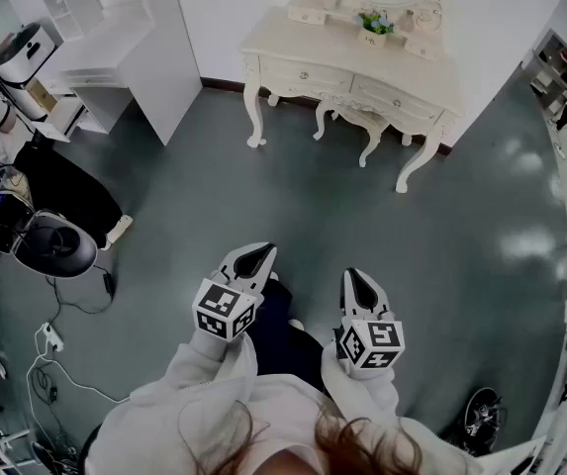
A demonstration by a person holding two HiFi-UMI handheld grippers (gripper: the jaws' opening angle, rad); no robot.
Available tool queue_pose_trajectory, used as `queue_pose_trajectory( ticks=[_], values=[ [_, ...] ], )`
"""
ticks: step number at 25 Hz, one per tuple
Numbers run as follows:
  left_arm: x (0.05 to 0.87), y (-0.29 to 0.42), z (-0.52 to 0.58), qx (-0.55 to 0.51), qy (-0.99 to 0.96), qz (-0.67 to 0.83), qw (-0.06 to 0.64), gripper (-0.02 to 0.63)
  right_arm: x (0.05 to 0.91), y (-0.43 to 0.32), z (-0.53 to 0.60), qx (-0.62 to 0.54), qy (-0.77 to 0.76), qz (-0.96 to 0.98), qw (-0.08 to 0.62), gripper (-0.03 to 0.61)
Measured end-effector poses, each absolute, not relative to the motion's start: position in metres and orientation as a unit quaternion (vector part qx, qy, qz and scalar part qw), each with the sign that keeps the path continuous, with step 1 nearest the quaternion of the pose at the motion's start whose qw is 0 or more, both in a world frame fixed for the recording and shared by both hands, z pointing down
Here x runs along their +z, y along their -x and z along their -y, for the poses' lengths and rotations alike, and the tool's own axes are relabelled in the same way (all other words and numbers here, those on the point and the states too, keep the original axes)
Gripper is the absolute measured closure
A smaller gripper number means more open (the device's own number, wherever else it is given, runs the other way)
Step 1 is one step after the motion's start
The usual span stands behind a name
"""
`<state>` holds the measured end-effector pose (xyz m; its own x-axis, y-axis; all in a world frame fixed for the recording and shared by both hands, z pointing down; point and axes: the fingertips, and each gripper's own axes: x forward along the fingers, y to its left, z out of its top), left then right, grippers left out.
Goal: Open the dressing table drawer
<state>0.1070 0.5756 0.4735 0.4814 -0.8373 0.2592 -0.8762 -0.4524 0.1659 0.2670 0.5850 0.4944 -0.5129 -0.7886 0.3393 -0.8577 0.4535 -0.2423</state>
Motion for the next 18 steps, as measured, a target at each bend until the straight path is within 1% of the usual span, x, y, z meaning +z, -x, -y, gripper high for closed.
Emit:
queue_pose_trajectory(
  ticks=[3,10,18],
  values=[
    [0.477,-0.105,-0.588,0.068,-0.842,0.513,0.154,0.594,0.495,-0.269,-0.596,0.199,-0.48,0.849,0.09,0.537],
    [0.479,-0.1,-0.603,0.071,-0.833,0.524,0.164,0.594,0.494,-0.271,-0.606,0.205,-0.481,0.848,0.083,0.536],
    [0.473,-0.1,-0.591,0.074,-0.833,0.526,0.156,0.594,0.494,-0.285,-0.597,0.214,-0.503,0.834,0.076,0.536]
  ],
)
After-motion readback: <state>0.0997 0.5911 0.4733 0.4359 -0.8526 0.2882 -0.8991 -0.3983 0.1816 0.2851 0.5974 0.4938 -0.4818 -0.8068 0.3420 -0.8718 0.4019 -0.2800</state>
